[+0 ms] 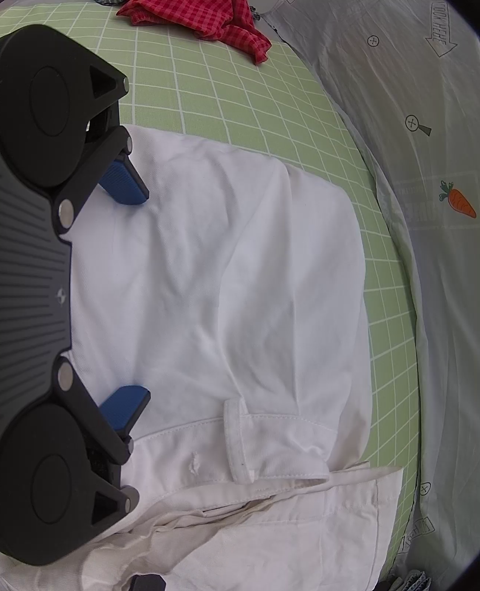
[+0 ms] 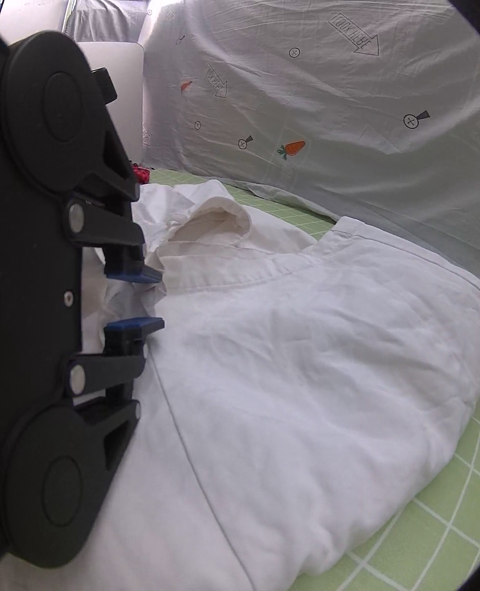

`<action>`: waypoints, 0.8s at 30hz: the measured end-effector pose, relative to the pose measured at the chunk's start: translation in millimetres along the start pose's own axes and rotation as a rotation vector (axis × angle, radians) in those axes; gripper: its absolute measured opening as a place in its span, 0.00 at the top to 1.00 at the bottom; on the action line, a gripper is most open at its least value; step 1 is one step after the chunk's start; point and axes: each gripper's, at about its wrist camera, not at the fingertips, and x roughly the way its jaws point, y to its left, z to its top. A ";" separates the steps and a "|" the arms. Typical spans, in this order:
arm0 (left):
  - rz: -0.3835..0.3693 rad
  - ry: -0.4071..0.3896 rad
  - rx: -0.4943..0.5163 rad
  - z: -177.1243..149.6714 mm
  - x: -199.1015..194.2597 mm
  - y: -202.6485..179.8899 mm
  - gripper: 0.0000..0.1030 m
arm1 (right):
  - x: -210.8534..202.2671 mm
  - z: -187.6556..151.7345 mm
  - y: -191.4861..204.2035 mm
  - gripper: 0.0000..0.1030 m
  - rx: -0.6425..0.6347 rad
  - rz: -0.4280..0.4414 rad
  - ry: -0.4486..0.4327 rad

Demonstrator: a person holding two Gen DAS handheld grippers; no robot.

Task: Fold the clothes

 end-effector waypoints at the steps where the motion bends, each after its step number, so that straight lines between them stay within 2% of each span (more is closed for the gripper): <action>1: 0.000 0.000 0.000 0.1 -0.1 0.1 0.00 | -0.2 -0.5 -0.5 0.78 0.011 0.019 0.002; 5: 0.000 0.000 0.000 0.0 -0.3 0.0 0.00 | -5.7 -0.6 -11.7 0.79 0.118 0.221 0.019; 6: 0.000 -0.001 0.000 0.0 -0.3 -0.1 0.00 | -5.4 -0.6 -11.8 0.79 0.121 0.234 0.024; 9: 0.000 0.000 0.000 0.4 -0.1 -0.1 0.00 | 3.0 -0.4 -14.2 0.80 0.126 0.166 0.063; 13: -0.004 0.003 -0.003 0.3 0.0 1.3 0.00 | -1.7 -1.0 -10.7 0.83 0.118 0.184 0.054; 17: -0.005 0.002 -0.006 -0.9 -0.9 1.7 0.00 | -8.8 -0.3 -7.1 0.78 0.104 0.185 0.025; 20: -0.005 0.002 -0.006 -1.8 -1.5 1.4 0.00 | -28.0 8.8 -5.1 0.78 0.069 0.075 -0.110; 22: -0.005 0.005 -0.003 -1.0 -1.8 1.4 0.00 | -30.8 12.4 -10.8 0.79 0.082 -0.023 -0.125; 24: -0.009 0.010 0.003 -1.1 -3.7 1.7 0.00 | -27.2 10.4 -12.6 0.84 0.083 -0.054 -0.108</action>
